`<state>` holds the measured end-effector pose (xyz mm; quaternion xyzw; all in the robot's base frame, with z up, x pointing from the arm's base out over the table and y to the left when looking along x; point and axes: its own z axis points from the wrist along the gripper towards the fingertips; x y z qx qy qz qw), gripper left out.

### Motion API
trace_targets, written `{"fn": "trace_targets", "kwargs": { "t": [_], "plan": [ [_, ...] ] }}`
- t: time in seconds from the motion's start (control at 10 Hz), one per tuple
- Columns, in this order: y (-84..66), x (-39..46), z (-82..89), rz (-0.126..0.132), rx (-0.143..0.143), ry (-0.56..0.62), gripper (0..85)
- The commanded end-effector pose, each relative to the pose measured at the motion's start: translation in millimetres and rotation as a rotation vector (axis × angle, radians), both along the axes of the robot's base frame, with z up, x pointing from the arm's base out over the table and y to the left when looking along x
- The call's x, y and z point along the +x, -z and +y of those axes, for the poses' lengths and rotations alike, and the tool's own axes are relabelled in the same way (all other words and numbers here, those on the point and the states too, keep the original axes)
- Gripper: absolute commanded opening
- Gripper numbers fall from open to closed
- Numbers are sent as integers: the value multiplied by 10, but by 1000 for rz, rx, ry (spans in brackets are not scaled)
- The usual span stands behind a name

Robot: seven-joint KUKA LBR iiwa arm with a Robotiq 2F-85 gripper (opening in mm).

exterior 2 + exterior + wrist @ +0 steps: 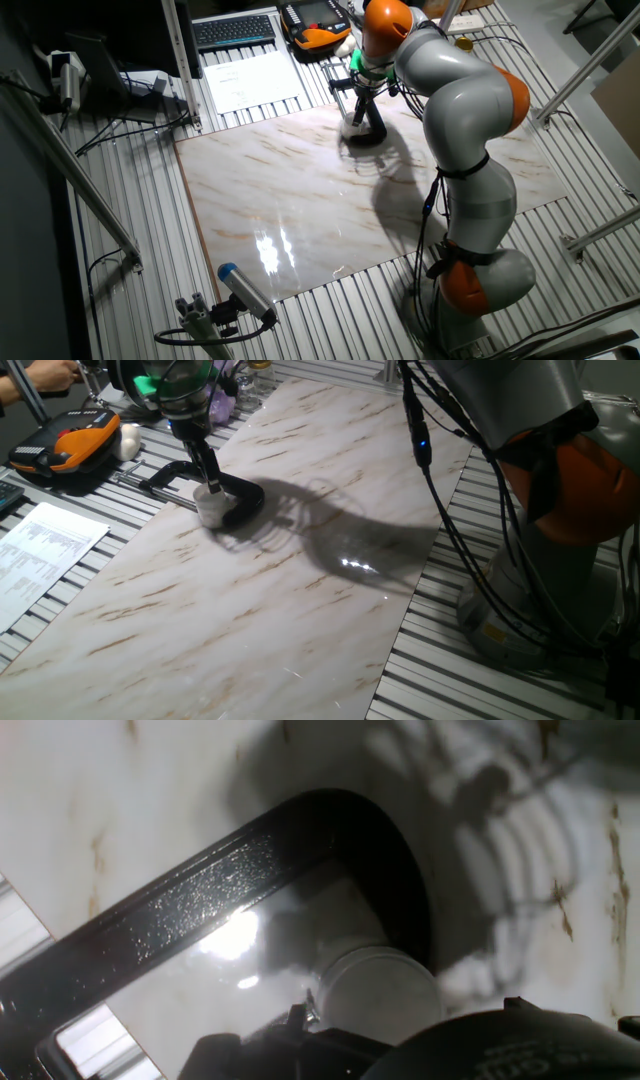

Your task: Unscrew the lid from the jar

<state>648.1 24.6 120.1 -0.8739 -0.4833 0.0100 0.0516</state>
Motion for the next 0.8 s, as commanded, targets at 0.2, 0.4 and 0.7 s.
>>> {"fn": "trace_targets", "kwargs": {
  "t": [0.2,0.4,0.7],
  "plan": [
    [-5,12,6,-12,4,-24,850],
    [8,12,6,-7,-29,-55,850],
    [9,12,7,11,-67,-90,850]
  ]
}}
